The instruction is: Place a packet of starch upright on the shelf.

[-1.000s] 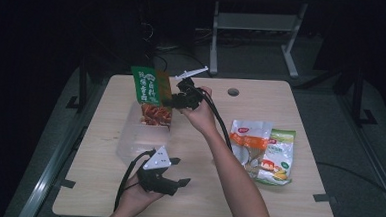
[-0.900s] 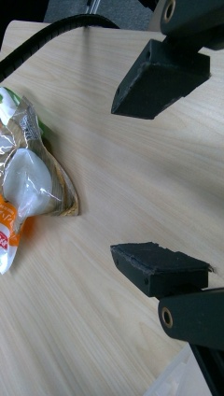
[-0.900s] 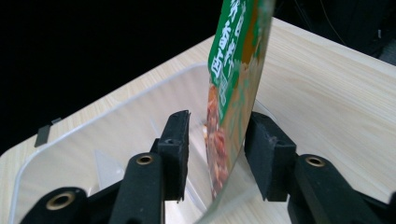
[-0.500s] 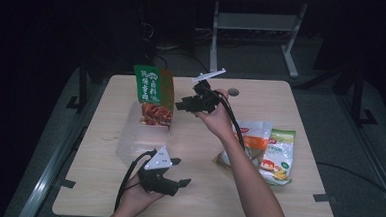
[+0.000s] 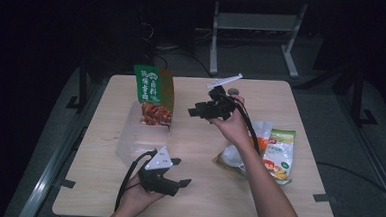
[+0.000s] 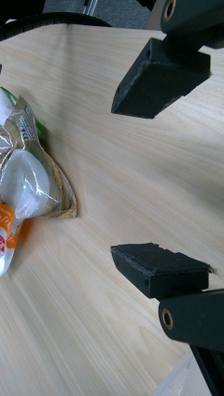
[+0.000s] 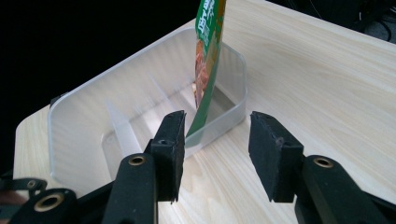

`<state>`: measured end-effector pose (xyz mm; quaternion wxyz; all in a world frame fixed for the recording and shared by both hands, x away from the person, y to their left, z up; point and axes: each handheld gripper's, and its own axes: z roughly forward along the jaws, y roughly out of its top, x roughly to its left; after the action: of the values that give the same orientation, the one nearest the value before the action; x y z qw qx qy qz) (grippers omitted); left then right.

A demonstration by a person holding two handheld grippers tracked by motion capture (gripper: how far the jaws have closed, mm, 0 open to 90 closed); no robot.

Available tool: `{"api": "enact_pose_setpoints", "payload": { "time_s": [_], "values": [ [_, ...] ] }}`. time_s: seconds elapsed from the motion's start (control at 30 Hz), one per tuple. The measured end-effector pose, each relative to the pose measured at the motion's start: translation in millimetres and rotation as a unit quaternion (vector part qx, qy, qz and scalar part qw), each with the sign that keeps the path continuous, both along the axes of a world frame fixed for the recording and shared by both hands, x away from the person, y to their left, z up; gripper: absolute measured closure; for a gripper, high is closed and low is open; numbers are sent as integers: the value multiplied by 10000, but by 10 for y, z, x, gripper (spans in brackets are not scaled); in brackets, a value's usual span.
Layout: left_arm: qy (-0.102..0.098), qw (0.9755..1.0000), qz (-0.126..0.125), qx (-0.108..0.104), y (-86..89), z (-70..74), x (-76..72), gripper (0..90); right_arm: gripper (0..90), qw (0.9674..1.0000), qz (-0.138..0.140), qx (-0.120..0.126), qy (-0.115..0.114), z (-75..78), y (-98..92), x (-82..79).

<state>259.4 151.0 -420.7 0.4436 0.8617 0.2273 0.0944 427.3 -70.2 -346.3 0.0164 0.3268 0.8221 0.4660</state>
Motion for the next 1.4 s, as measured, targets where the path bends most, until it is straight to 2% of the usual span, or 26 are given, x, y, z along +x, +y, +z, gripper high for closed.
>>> {"api": "enact_pose_setpoints", "payload": {
  "time_s": [0.53, 0.63, 0.87, 1.0, 1.07, 1.1, 1.23, 1.4],
  "values": [
    [-10, 10000, 26, 9, 3, 2, -1, 263, 516, 9998, -28, -128, 140, -59, -268, -172],
    [-31, 10000, 48, -31, -1, 2, -5, 260, 510, 9995, -59, -210, 249, -79, -332, -206],
    [-23, 10000, 28, 30, 5, 6, 1, 258, 499, 9988, -235, -249, 352, -88, -547, -281],
    [-17, 10000, 29, -5, -7, -1, -2, 258, 496, 9983, -351, -256, 383, -107, -685, -336],
    [-18, 10000, 19, 13, -9, -1, -1, 258, 493, 9980, -388, -260, 416, -112, -711, -350],
    [-32, 10000, 10, 23, -10, 0, 0, 258, 490, 9982, -384, -287, 361, -130, -748, -355],
    [-21, 10000, 16, 17, -16, -5, -2, 258, 473, 9972, -452, -356, 483, -154, -823, -392],
    [-11, 10000, 18, 11, -18, -6, 3, 257, 467, 9968, -518, -376, 489, -186, -913, -435]
  ]
}}
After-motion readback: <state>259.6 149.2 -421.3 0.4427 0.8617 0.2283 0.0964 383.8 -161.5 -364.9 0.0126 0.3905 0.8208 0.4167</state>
